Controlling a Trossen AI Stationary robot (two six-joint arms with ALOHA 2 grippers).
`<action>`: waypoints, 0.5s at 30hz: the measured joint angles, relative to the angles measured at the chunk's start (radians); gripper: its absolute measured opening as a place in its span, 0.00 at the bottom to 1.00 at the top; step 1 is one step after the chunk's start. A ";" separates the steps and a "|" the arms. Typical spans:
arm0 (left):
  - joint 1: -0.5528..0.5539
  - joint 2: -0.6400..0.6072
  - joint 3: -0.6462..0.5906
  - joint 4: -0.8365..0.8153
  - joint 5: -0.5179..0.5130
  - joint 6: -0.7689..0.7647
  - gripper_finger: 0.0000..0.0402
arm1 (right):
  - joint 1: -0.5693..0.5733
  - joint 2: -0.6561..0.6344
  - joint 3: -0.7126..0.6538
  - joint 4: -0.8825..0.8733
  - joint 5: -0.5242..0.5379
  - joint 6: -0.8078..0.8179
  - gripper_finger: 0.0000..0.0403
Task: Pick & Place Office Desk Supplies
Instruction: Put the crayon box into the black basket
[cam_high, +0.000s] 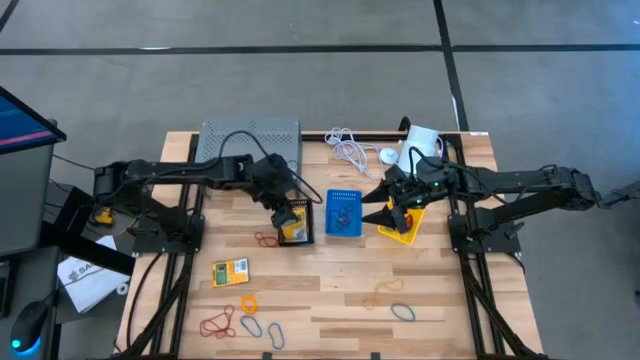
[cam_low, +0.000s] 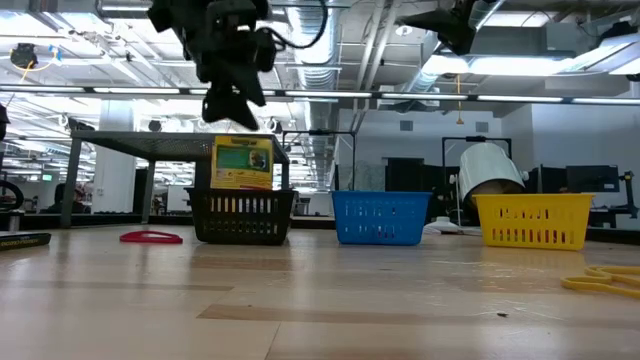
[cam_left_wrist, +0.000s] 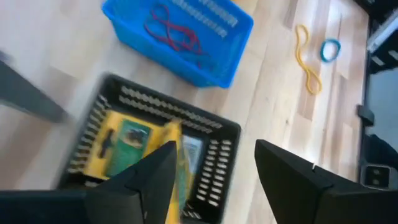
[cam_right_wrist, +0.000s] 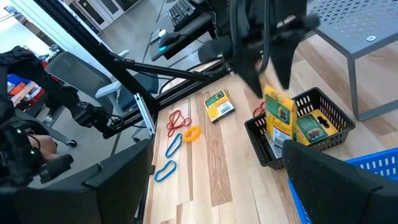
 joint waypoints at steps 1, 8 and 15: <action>0.000 -0.014 0.000 -0.008 -0.021 0.012 0.53 | 0.003 0.000 0.000 0.000 0.000 0.000 0.87; -0.003 -0.122 0.000 -0.036 -0.044 0.042 0.51 | 0.023 0.000 0.000 0.000 0.000 -0.006 0.87; -0.109 -0.184 0.001 -0.172 -0.040 0.039 0.49 | 0.039 0.006 0.000 -0.002 0.000 -0.037 0.87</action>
